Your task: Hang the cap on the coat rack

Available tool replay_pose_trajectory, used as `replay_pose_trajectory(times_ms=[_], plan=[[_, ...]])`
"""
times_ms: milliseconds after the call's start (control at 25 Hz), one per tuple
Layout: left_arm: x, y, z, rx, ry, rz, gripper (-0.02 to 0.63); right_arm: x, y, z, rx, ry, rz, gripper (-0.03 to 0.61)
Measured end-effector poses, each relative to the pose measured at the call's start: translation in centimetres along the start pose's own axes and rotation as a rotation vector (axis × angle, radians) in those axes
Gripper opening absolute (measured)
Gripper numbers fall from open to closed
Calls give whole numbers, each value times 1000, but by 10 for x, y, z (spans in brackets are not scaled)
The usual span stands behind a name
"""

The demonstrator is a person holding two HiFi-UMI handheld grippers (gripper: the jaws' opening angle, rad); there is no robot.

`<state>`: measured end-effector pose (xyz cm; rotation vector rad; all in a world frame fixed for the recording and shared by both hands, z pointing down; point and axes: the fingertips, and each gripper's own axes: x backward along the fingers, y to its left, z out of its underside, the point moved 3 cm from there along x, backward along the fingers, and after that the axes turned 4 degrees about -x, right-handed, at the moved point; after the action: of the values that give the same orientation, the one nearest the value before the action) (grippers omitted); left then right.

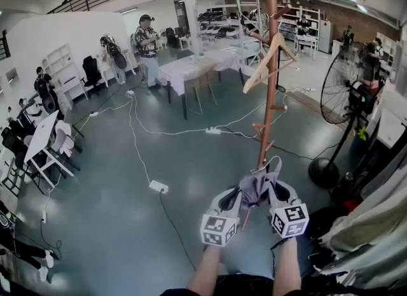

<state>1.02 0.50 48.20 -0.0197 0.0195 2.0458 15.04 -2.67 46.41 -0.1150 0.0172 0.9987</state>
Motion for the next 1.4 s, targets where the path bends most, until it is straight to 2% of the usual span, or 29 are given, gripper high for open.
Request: replay_pose_trajectory(times_ms=[400, 640, 800, 960, 1400], plan=[[-7, -1, 6, 9, 19, -1, 41, -10, -9, 3, -27, -19, -5, 21], [-11, 27, 21, 13, 63, -50, 41, -43, 2, 18, -40, 6, -59, 21], [-31, 42, 24, 22, 71, -52, 41, -64, -7, 18, -38, 14, -54, 21], [-57, 53, 19, 13, 72, -14, 41, -87, -22, 9, -47, 4, -28, 21], [-131, 117, 33, 51, 110, 29, 41, -175, -53, 14, -54, 61, 18, 21]])
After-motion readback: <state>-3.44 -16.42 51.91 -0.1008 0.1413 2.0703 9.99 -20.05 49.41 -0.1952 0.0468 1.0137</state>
